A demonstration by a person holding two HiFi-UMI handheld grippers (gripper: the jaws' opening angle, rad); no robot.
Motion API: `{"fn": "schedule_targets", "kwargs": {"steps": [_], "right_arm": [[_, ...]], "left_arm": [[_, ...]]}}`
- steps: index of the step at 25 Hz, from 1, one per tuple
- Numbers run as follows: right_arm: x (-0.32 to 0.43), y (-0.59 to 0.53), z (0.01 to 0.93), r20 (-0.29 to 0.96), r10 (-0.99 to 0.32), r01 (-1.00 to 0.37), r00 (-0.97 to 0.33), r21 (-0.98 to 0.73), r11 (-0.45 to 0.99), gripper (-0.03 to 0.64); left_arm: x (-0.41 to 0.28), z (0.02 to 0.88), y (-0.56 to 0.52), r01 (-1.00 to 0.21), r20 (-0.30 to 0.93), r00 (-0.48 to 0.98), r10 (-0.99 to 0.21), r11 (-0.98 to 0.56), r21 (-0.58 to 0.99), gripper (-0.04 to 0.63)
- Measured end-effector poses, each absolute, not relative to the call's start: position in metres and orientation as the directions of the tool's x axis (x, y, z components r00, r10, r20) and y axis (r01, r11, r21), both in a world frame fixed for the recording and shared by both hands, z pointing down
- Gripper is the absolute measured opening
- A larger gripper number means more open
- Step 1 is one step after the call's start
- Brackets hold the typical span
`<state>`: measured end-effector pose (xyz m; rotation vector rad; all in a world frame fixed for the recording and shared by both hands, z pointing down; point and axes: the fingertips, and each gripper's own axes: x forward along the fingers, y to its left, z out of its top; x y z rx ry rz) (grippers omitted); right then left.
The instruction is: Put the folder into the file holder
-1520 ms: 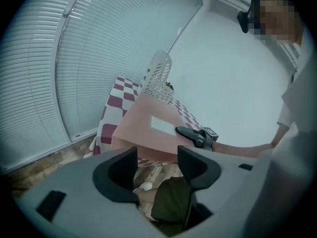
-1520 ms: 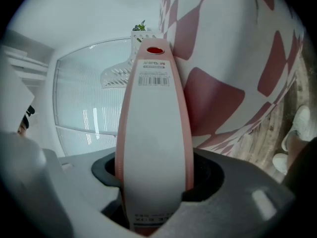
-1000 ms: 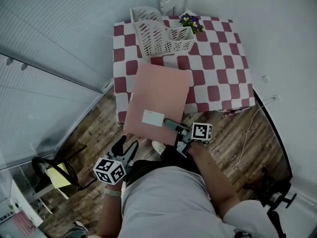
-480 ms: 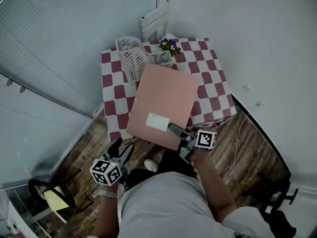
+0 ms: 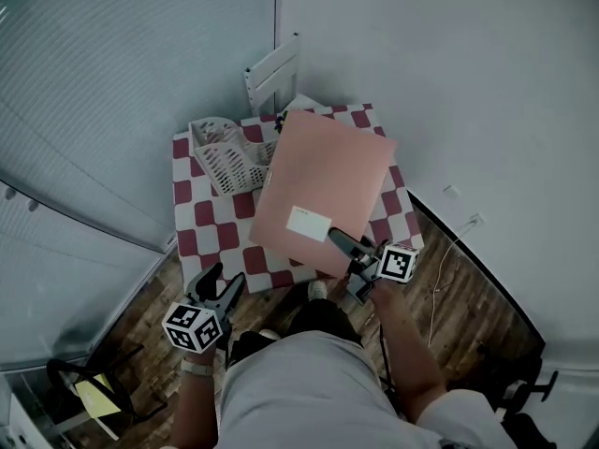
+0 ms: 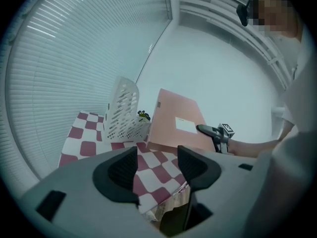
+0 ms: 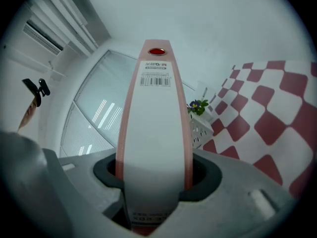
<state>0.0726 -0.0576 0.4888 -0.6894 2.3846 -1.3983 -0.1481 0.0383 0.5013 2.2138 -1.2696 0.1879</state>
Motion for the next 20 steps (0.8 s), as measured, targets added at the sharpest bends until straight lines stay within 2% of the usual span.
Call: {"fn": "schedule_targets", "kwargs": {"steps": [3, 8, 20], "right_arm": [[0.092, -0.09, 0.478, -0.001, -0.514, -0.303, -0.858, -0.807, 0.507, 0.262], [0.108, -0.143, 0.463, -0.006, -0.475, -0.309, -0.88, -0.752, 0.583, 0.261], [0.099, -0.251, 0.435, -0.038, -0.272, -0.215, -0.961, -0.515, 0.83, 0.261]], "left_arm": [[-0.133, 0.493, 0.016, -0.838, 0.382, 0.523, -0.762, -0.378, 0.394, 0.233], [-0.113, 0.481, -0.017, -0.854, 0.362, 0.488, -0.794, -0.348, 0.386, 0.233], [-0.088, 0.485, -0.068, -0.907, 0.401, 0.357, -0.844, -0.211, 0.364, 0.233]]}}
